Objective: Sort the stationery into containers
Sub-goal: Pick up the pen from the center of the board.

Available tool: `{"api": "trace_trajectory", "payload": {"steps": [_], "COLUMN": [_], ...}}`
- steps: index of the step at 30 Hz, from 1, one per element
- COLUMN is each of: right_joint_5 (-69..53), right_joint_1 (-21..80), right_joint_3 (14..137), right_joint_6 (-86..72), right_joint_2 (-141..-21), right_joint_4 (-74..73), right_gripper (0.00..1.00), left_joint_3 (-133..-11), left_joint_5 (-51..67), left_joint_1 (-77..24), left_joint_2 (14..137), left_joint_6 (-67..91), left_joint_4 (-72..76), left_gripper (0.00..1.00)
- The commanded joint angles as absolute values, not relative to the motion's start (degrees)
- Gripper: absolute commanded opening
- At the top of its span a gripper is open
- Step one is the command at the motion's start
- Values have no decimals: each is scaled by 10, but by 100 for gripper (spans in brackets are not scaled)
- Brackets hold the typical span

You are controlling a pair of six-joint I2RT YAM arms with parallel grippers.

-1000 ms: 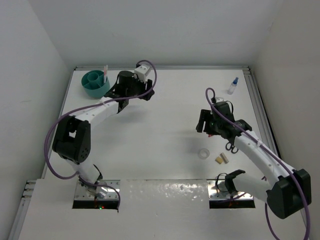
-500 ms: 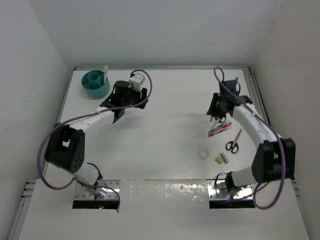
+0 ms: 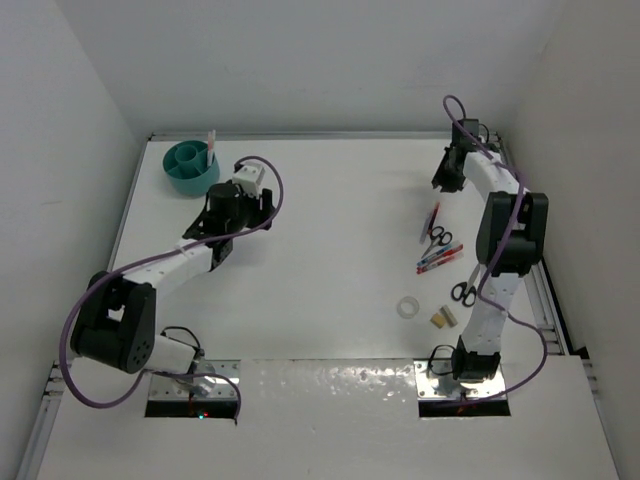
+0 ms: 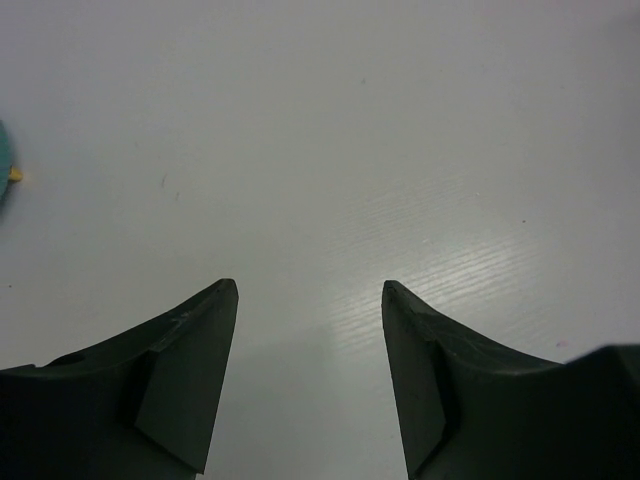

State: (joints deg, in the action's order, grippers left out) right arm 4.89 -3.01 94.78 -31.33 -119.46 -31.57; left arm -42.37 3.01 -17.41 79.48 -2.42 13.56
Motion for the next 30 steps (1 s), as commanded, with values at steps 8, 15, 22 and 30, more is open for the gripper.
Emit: {"api": "trace_trajectory", "payload": {"steps": [8, 15, 22, 30], "right_joint_5": [123, 117, 112, 109], "right_joint_1": [-31, -31, -32, -32], "right_joint_3": [970, 957, 933, 915], "right_joint_6": [-280, -291, -305, -312], "right_joint_2": [-1248, -1263, -1265, -1272], "right_joint_4": [-316, -302, -291, -282], "right_gripper": [23, 23, 23, 23], "left_joint_3": [-442, -454, -454, -444], "left_joint_5": [25, 25, 25, 26], "left_joint_1": [-149, -149, -148, -145], "left_joint_2": [829, 842, 839, 831], "left_joint_6": [-8, -11, -12, -10], "left_joint_4": [180, 176, 176, 180], "left_gripper": [58, 58, 58, 58]}}
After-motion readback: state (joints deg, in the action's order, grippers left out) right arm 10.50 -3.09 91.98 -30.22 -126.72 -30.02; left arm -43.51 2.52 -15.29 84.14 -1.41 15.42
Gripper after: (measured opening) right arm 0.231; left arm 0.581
